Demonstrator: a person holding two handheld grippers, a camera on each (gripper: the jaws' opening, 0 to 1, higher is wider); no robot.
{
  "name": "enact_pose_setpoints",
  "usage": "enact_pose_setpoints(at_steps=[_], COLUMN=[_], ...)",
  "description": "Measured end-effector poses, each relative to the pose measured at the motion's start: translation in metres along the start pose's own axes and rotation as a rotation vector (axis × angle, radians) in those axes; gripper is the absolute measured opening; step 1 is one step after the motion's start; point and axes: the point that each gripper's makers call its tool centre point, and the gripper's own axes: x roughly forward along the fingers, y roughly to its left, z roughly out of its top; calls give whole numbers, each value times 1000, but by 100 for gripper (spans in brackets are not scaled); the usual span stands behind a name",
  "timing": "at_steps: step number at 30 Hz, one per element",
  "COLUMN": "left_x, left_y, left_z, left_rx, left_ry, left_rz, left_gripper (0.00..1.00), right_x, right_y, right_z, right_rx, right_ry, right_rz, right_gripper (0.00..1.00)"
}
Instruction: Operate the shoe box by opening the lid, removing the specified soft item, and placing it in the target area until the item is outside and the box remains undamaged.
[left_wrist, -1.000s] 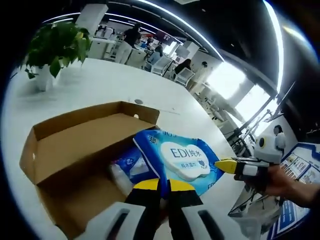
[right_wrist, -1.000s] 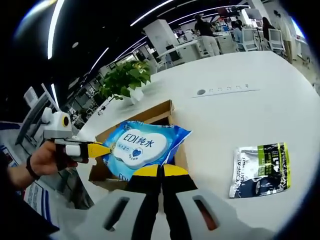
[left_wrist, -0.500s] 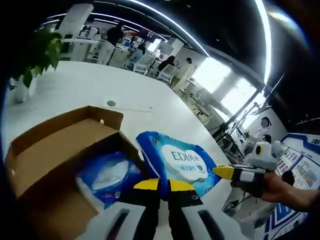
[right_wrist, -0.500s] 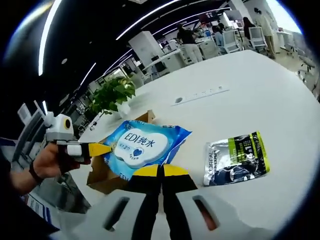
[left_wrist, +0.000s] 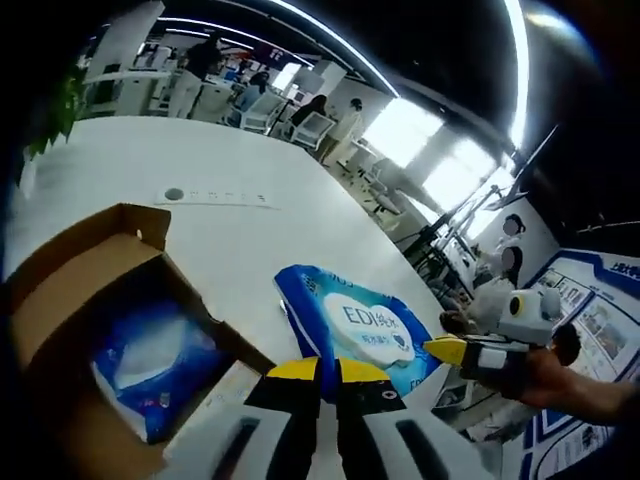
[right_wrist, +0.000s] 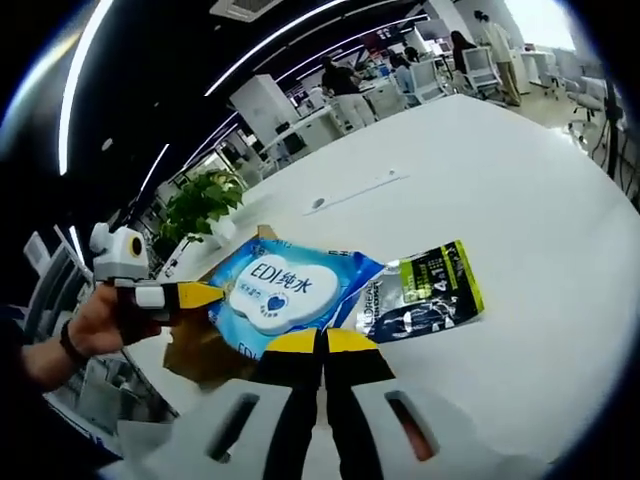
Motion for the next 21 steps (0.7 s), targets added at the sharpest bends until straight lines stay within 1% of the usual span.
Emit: enact_pose_setpoints(at_steps=[3, 8, 11, 16, 21], left_x=[8, 21, 30, 42, 50], left_y=[-8, -19, -26, -31, -33], left_z=[-4, -9, -13, -18, -20], left_rx=[31, 34, 52, 62, 66], left_ry=[21, 41, 59, 77, 89], left_rz=[-3, -18, -25, -32, -32], left_gripper=[4, 4, 4, 4, 4], right_x=[-7, -16, -21, -25, -24], right_y=[-9, -23, -33, -44, -53], right_z=[-5, -10, -15, -18, -20], right_rx=[8, 31, 40, 57, 58], right_ry=[0, -3, 1, 4, 16], right_rz=[-12, -29, -40, -55, -62], right_gripper=[0, 0, 0, 0, 0])
